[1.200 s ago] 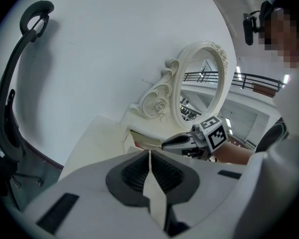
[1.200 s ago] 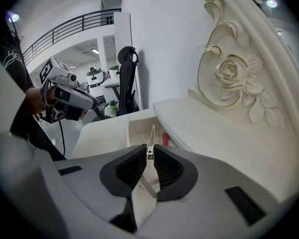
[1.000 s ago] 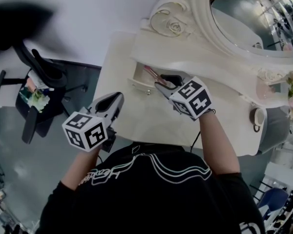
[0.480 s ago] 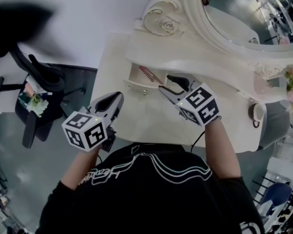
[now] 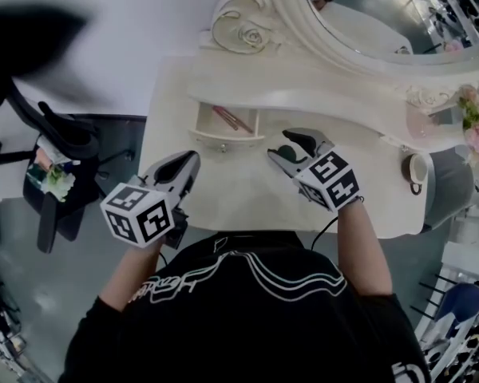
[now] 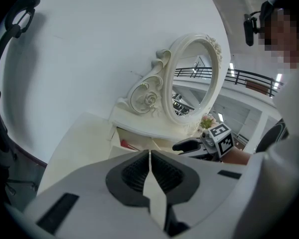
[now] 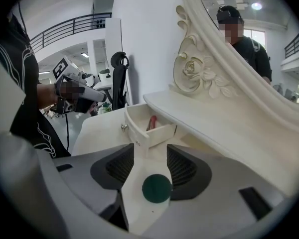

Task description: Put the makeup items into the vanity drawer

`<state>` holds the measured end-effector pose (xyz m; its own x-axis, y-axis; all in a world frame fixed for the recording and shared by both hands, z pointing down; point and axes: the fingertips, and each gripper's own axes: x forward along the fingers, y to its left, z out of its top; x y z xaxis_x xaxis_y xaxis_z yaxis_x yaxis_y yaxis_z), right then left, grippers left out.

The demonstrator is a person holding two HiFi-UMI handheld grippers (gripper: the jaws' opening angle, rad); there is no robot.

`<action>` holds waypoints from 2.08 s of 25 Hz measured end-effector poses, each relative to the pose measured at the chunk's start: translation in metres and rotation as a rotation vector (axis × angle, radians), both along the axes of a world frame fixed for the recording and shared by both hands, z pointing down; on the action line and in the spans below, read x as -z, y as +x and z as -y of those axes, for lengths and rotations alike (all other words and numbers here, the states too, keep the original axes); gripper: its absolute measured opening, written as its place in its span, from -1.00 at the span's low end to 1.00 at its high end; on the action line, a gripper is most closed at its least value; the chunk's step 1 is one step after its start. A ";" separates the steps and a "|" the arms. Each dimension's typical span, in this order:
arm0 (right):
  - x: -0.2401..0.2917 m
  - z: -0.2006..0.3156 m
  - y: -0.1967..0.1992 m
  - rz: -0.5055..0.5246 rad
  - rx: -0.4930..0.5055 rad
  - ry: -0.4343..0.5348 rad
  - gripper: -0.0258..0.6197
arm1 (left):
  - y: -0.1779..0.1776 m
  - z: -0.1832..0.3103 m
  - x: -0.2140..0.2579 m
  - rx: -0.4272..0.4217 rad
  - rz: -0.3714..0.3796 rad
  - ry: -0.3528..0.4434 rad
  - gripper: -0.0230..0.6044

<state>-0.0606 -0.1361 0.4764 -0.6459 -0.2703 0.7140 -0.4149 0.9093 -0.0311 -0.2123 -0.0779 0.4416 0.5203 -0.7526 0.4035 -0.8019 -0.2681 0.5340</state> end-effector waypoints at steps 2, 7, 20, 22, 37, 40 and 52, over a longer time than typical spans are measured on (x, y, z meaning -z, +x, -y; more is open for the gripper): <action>-0.008 -0.003 0.011 -0.011 -0.021 -0.015 -0.23 | 0.005 0.001 0.000 -0.013 0.002 0.000 -0.82; -0.027 -0.008 0.032 -0.041 -0.064 -0.039 -0.23 | 0.017 0.003 0.000 -0.040 0.004 0.000 -0.82; -0.068 -0.013 0.048 -0.101 -0.107 -0.068 -0.10 | 0.035 -0.003 -0.005 -0.070 0.010 -0.018 -0.82; -0.071 -0.013 0.048 -0.106 -0.114 -0.068 -0.09 | 0.036 -0.004 -0.007 -0.070 0.012 -0.022 -0.82; -0.075 -0.015 0.047 -0.112 -0.121 -0.094 -0.34 | 0.033 -0.009 -0.010 -0.057 0.016 -0.033 -0.82; -0.074 -0.015 0.046 -0.119 -0.124 -0.085 -0.48 | 0.033 -0.008 -0.009 -0.058 0.013 -0.031 -0.82; -0.005 -0.010 0.008 0.015 -0.086 -0.027 -0.63 | 0.017 -0.007 0.000 -0.026 -0.002 -0.009 -0.82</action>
